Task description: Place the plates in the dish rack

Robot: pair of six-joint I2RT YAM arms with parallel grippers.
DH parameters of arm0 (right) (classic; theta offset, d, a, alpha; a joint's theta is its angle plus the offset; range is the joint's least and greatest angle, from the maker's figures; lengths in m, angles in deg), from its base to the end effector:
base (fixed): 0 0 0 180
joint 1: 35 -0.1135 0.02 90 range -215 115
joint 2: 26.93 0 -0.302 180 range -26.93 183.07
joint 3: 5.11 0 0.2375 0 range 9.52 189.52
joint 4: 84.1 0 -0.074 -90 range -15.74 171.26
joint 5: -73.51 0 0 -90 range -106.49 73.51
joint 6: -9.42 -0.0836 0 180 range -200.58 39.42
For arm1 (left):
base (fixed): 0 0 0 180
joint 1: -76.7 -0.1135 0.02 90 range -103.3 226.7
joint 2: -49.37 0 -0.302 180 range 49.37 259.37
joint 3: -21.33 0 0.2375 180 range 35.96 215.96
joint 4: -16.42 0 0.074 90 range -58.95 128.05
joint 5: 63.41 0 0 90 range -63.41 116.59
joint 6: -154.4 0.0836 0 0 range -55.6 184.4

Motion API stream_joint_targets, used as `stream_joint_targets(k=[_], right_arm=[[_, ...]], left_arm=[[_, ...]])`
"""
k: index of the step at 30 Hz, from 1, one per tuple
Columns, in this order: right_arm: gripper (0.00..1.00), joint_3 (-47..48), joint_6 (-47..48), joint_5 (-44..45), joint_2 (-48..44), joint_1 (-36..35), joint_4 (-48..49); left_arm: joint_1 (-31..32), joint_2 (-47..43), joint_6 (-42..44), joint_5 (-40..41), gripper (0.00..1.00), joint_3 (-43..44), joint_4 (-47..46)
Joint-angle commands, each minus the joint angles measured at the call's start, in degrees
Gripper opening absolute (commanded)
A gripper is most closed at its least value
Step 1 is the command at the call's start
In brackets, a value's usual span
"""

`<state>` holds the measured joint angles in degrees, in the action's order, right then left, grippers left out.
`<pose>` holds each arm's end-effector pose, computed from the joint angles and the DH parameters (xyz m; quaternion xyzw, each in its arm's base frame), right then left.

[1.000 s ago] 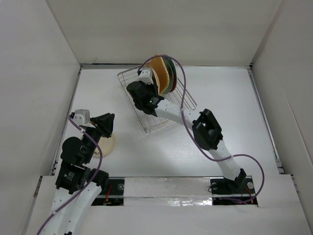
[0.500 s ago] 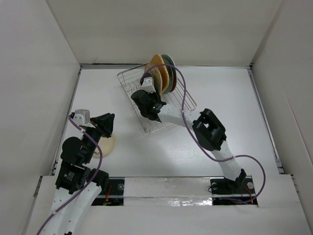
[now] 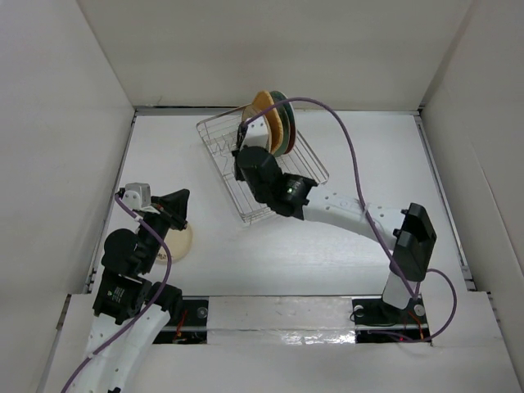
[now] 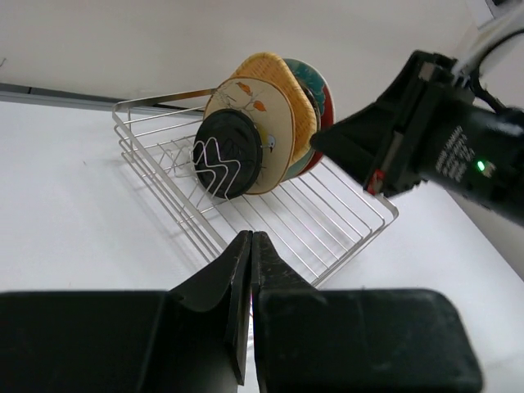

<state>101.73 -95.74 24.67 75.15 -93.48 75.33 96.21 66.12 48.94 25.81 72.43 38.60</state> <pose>0.2830 0.3562 0.3912 -0.0786 0.7723 0.1139 0.6200 0.0759 -0.0281 0.3678 0.0275 0.6276 -0.2379 0.7408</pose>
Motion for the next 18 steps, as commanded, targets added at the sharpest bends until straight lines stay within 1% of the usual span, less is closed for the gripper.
stream_joint_targets(k=[1, 2, 3, 4, 7, 8, 10, 11, 12, 13, 14, 15, 16, 17, 18], right_arm=[[0.0, -3.69, -6.01, -13.99, 0.92, -6.28, 3.64], [0.0, -4.05, -7.42, -14.88, 1.45, -7.6, 4.08], [0.0, -4.57, -10.82, -15.93, 2.41, -8.92, 5.31], [0.0, -5.27, -12.08, -16.73, 3.03, -10.94, 7.67], [0.0, -6.95, -19.45, -18.57, 5.58, -12.71, 11.81], [0.0, -7.47, -21.04, -18.84, 6.28, -13.58, 13.13], [0.0, -7.57, -25.17, -18.84, 8.91, -14.46, 14.28], [0.05, -7.56, -26.4, -18.23, 9.88, -15.17, 14.63], [0.11, -7.56, -29.11, -17.36, 10.93, -15.17, 14.55], [0.23, -7.22, -30.18, -18.13, 13.21, -15.17, 14.55], [0.29, -6.95, -31.5, -18.58, 14.45, -15.17, 14.46], [0.34, -6.78, -34.82, -19.1, 15.59, -15.17, 14.02], [0.4, -6.6, -36.07, -21.89, 16.65, -15.17, 14.54], [0.47, -6.77, -37.47, -22.88, 18.57, -15.17, 15.24], [0.51, -6.69, -39.75, -23.84, 19.55, -15.17, 15.95]], left_arm=[[0.36, -0.05, 0.17, 0.34, 0.0, 0.09, -3.33], [0.36, -0.14, 0.08, 0.34, 0.0, 0.27, -3.25], [0.36, -0.32, 0.0, 0.34, 0.0, 0.44, -3.33], [0.36, -0.93, -0.18, 0.25, 0.0, 0.53, -3.33], [0.36, -2.51, -0.62, 0.34, 0.0, 2.46, -2.63], [0.36, -3.04, -0.97, 0.34, 0.03, 3.08, -2.46], [0.36, -4.0, -1.41, 0.25, 0.15, 4.48, -1.32], [0.36, -4.18, -1.5, -0.01, 0.26, 5.88, -0.7], [0.36, -4.27, -1.59, -0.54, 0.29, 6.42, -0.09], [0.36, -4.62, -1.67, -0.8, 0.31, 6.86, 0.96], [0.36, -4.89, -1.76, -1.07, 0.34, 7.38, 1.5], [0.36, -5.06, -1.76, -1.5, 0.35, 7.48, 1.94], [0.36, -5.59, -1.85, -1.6, 0.35, 7.48, 2.64], [0.36, -5.94, -1.85, -1.77, 0.35, 7.39, 2.9], [0.36, -6.2, -1.85, -1.86, 0.35, 7.3, 3.17]])
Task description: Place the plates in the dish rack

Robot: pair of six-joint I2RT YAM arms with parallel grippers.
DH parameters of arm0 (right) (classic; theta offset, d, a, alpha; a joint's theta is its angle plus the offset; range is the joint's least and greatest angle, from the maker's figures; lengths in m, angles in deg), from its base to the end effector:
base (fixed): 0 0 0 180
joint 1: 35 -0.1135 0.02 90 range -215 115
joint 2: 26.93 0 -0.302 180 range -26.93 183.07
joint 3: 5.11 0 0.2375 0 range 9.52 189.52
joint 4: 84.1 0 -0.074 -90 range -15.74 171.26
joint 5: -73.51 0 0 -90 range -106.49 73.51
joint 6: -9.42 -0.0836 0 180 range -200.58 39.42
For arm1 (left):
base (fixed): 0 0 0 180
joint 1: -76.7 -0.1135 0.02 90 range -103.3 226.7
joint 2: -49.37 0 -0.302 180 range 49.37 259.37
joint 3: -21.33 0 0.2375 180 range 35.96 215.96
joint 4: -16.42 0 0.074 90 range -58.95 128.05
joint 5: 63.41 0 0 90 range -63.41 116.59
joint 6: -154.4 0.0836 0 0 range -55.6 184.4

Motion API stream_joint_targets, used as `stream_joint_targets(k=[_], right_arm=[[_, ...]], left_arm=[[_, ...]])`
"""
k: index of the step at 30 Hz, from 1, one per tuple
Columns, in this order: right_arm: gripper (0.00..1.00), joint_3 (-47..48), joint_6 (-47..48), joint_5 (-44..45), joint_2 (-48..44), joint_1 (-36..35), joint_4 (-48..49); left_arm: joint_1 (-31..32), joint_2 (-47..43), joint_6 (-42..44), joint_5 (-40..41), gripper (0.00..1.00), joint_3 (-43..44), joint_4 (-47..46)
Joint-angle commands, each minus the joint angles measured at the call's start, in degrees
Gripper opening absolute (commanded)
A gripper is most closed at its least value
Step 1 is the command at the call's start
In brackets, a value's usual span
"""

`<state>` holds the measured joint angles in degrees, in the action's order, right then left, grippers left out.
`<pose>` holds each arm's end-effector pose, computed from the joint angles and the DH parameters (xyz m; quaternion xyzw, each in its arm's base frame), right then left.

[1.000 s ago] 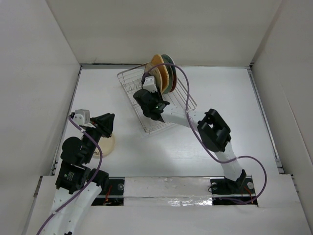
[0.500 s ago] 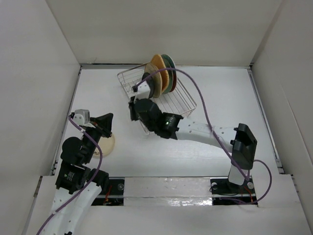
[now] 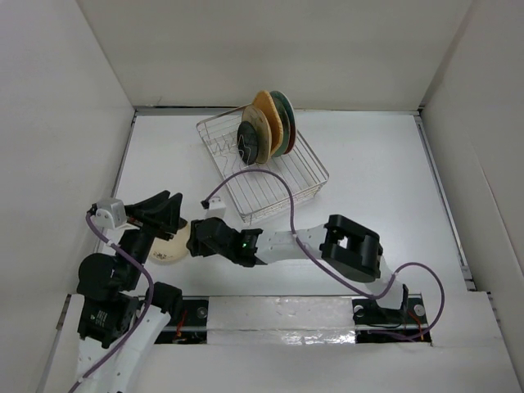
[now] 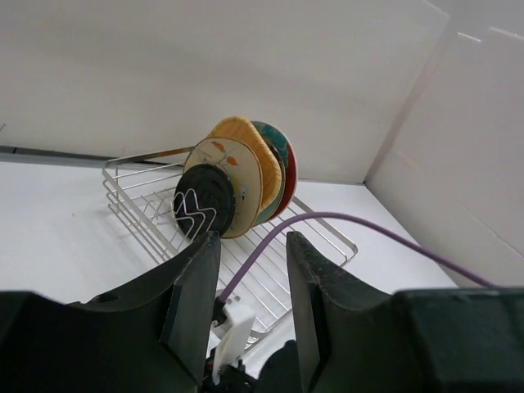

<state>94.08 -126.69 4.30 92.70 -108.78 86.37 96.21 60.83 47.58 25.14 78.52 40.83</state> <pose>0.1748 0.4945 0.2171 -0.1160 0.8486 0.3476 0.3816 0.0338 -0.0142 0.4009 0.0237 0.5637 -0.2642 0.7823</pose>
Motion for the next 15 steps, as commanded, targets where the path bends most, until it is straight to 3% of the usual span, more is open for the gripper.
stream_joint_targets(k=[1, 15], right_arm=[[0.53, 1.23, -9.61, -3.83, 2.88, 0.13, 4.92], [0.46, 7.03, -17.25, -6.82, 12.99, 3.82, 3.94]], left_arm=[[0.36, -1.35, -0.5, -1.27, 0.35, 1.2, 1.72], [0.97, -2.94, -0.67, -4.0, 0.36, -0.29, 2.17]])
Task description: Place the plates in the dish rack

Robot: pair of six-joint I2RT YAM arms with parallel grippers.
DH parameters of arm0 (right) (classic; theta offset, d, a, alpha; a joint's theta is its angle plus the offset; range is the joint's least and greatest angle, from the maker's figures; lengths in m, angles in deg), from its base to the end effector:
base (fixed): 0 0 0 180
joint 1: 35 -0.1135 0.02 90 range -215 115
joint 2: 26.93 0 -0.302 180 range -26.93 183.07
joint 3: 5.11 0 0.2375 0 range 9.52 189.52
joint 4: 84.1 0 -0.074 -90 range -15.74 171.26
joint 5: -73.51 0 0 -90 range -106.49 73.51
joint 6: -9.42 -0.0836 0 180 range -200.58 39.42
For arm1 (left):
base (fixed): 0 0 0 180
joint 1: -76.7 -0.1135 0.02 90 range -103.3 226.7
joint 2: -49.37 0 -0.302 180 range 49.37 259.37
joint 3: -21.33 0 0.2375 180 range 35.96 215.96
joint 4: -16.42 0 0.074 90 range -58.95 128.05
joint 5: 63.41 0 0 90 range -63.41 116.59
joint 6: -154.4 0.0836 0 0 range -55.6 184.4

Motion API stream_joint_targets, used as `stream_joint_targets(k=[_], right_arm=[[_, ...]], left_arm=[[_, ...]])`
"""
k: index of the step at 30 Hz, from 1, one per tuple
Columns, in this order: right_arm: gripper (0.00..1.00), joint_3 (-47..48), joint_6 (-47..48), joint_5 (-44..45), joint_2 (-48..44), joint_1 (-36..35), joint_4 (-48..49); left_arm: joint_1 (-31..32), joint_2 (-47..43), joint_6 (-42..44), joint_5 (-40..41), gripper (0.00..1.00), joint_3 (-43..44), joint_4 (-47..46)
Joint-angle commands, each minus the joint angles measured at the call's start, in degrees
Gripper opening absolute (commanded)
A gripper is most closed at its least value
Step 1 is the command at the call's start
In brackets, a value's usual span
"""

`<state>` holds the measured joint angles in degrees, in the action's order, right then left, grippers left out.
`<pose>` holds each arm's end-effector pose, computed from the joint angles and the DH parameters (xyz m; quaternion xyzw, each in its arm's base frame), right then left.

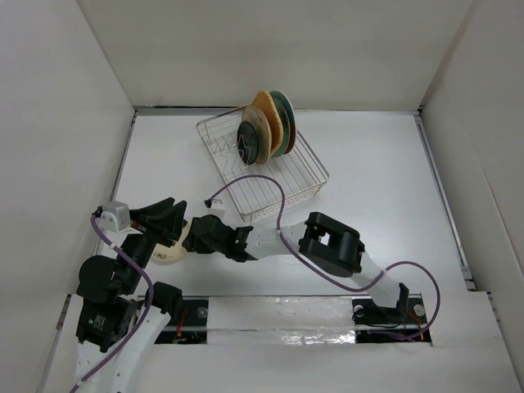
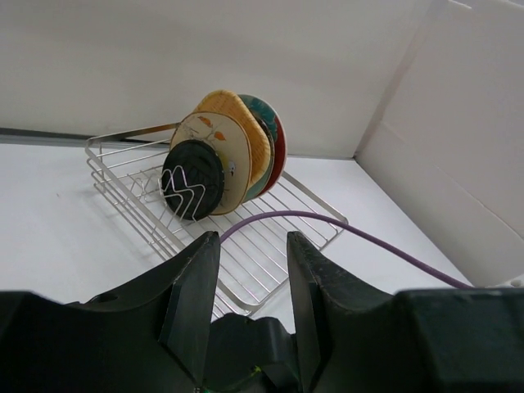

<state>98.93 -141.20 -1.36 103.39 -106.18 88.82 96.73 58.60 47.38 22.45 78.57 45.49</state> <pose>0.2005 0.5207 0.1535 -0.0181 0.8747 0.3820 0.2978 0.0258 -0.0158 0.3895 0.0446 0.5798 -0.2783 0.7645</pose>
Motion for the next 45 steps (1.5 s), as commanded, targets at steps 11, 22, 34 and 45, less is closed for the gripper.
stream_joint_targets(k=[11, 22, 34, 45], right_arm=[[0.01, 0.26, -3.1, -1.87, 2.58, 1.66, 6.59], [0.0, -5.03, 13.41, 13.14, -14.55, -0.1, 8.27], [0.0, 9.1, 45.57, 37.84, -19.85, 10.35, -2.54], [0.0, 29.94, 58.33, 45.68, -5.97, 17.83, -6.67]], left_arm=[[0.97, -1.15, 0.75, 0.62, 0.36, -1.92, -3.54], [0.97, 0.17, 0.85, 3.44, 0.36, 3.27, -7.14], [0.97, -0.09, 0.58, 2.38, 0.37, -4.81, -11.44], [0.97, 1.93, 1.72, 1.07, 0.37, -7.54, -11.45]])
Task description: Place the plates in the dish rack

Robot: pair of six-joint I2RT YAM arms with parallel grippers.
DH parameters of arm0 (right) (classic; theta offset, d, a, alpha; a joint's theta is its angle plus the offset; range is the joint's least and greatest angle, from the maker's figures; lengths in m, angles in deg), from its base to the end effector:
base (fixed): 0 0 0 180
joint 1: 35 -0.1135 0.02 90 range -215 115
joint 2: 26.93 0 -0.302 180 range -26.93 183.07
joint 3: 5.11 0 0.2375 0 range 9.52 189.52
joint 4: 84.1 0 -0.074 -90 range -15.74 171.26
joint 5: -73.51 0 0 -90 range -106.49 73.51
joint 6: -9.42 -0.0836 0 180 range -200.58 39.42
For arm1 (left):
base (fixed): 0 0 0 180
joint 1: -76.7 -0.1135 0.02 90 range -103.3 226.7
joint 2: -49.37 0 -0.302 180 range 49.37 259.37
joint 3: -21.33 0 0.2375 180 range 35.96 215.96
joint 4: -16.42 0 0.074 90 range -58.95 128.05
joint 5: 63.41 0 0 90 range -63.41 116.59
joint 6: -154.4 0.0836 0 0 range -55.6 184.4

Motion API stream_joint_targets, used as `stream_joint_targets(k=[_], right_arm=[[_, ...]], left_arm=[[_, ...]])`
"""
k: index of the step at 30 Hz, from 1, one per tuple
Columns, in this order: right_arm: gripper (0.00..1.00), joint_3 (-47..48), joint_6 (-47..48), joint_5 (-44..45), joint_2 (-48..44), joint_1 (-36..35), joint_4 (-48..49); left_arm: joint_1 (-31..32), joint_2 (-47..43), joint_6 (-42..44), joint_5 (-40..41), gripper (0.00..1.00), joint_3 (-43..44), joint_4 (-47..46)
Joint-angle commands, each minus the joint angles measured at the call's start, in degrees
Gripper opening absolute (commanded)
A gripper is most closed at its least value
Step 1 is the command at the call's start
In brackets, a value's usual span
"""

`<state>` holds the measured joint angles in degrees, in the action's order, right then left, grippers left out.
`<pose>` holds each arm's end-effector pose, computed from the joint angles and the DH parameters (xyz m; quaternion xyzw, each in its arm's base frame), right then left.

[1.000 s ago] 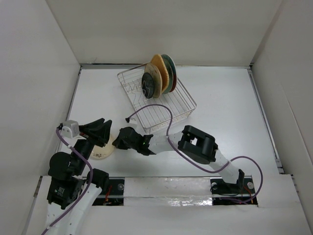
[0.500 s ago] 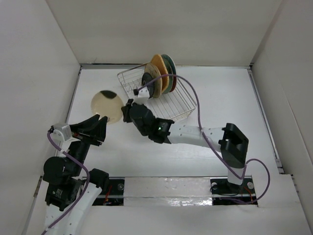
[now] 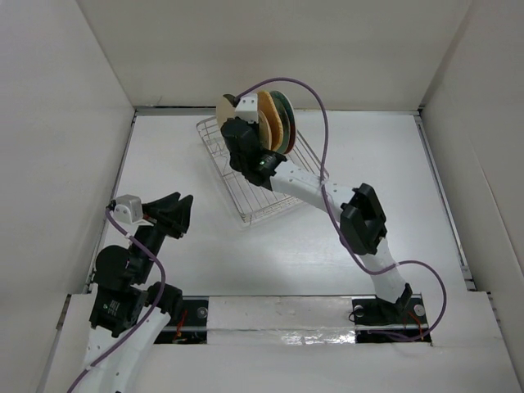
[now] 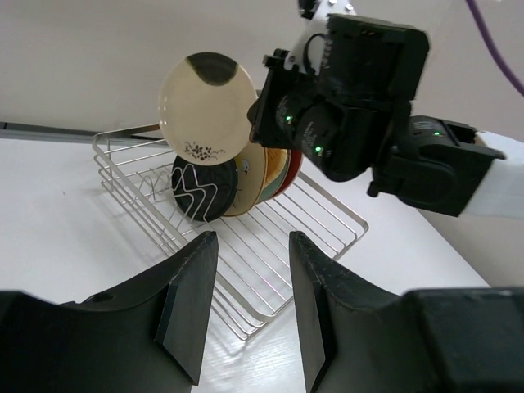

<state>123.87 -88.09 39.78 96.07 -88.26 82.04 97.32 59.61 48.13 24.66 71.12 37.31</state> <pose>0.3787 0.3911 0.3750 0.0269 0.7330 -0.0137 0.6795 0.0507 -0.0221 0.3688 0.0358 0.5821 -0.2663 0.7674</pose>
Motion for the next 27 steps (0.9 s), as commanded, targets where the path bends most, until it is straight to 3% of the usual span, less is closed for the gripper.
stream_joint_targets(k=[1, 20, 27], right_arm=[[0.0, 5.79, 5.74, 4.9, 2.15, 0.6, 0.02], [0.0, 12.13, 9.61, 11.22, 12.08, 2.81, 0.54], [0.0, 11.25, 7.6, 9.83, 13.67, 2.81, -0.6]], left_arm=[[0.38, 1.18, 1.15, -1.14, 0.37, -0.09, -3.27], [0.38, 4.44, 1.51, -1.32, 0.38, 0.0, -4.15], [0.91, 4.7, 1.59, -1.58, 0.38, 0.0, -4.33]])
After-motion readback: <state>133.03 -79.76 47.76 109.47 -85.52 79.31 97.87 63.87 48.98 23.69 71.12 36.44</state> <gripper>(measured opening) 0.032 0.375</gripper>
